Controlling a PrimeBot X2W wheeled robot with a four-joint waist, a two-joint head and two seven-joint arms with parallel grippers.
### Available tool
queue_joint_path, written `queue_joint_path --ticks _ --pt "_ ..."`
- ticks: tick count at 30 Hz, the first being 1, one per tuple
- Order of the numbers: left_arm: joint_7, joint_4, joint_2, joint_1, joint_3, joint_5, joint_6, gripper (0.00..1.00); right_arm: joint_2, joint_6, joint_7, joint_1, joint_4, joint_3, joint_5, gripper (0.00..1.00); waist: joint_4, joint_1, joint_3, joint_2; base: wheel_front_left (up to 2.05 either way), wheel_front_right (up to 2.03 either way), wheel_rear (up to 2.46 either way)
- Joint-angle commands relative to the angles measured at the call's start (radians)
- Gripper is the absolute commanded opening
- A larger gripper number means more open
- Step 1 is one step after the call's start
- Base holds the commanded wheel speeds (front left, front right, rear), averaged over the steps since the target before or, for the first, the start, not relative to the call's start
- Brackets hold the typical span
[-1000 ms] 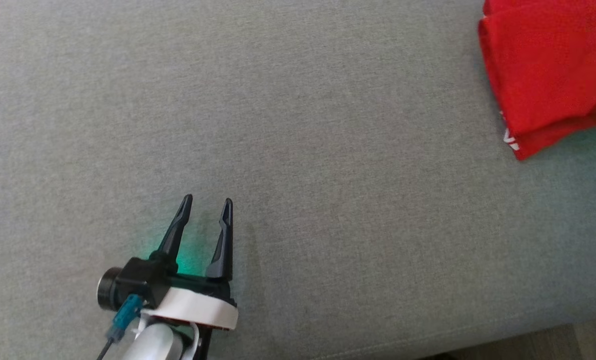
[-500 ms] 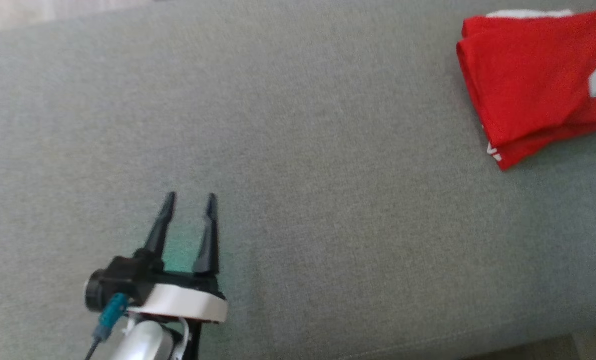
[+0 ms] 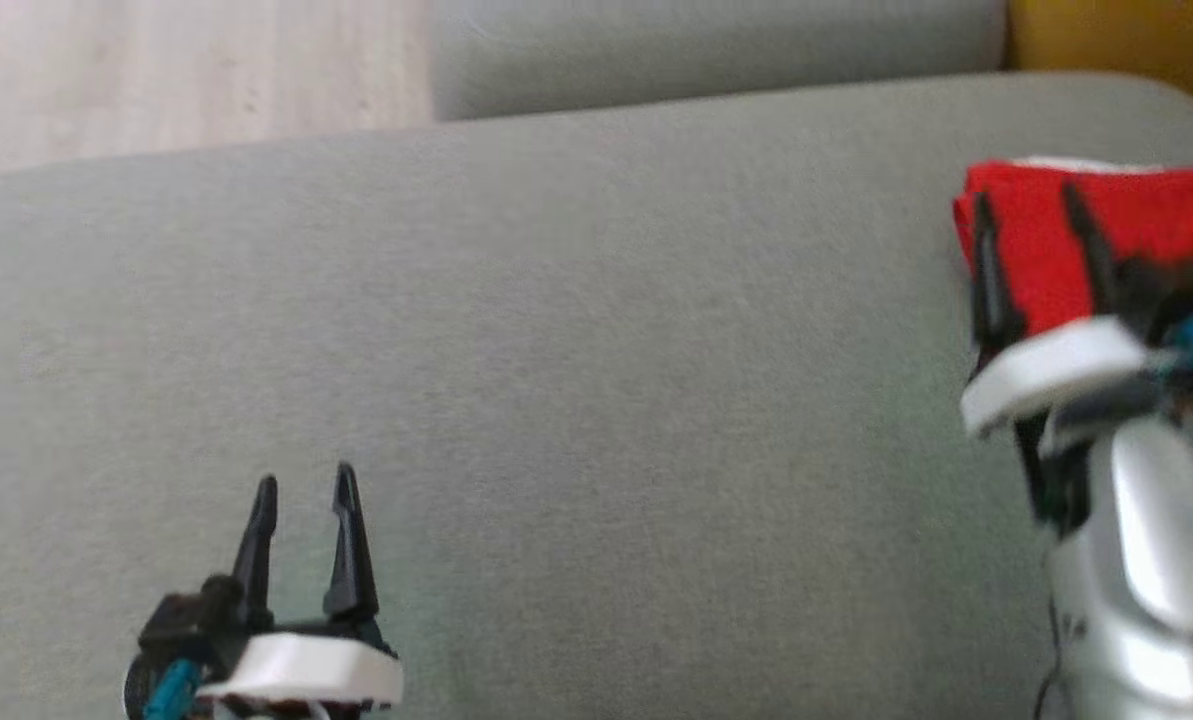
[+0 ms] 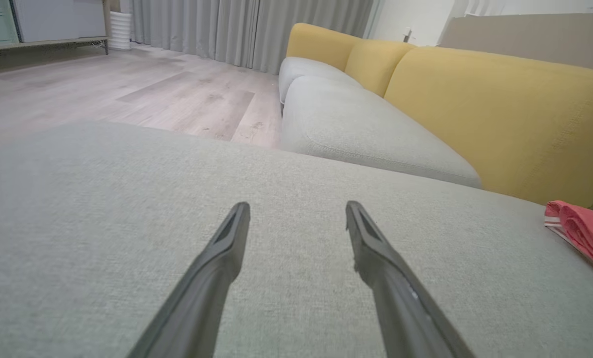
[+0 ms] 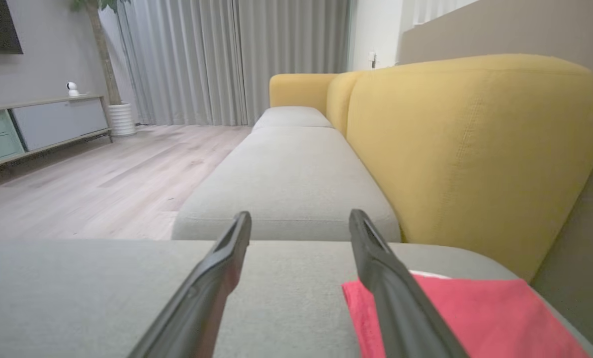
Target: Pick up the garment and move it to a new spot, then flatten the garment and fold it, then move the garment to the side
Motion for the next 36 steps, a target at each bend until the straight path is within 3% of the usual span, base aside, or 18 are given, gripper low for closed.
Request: queue_joint_path --ticks 1,9,17,36 --pt "-0.011 -0.027 0.014 -0.022 0.039 -0.007 0.007 1.00 0.007 -0.001 -0.015 -0.002 -0.049 0.027 0.002 1.00 0.036 0.0002 -0.036 -0.0001 0.00 0.00 0.00" --pt "0.005 -0.014 0.013 0.037 0.032 -0.022 0.023 1.00 0.024 -0.001 -0.063 0.274 -0.150 0.085 0.083 1.00 0.092 0.0002 -0.082 -0.0001 0.00 0.00 0.00" --pt "0.021 -0.009 0.006 0.065 0.005 -0.025 0.025 1.00 0.025 -0.001 -0.122 0.430 -0.181 0.118 0.128 1.00 0.108 0.0002 -0.101 -0.0001 0.00 0.00 0.00" --pt "0.038 0.000 0.001 0.066 -0.019 -0.028 0.038 1.00 0.025 -0.001 -0.141 0.471 -0.174 0.161 0.141 1.00 0.099 0.0002 -0.105 -0.0001 0.00 0.00 0.00"
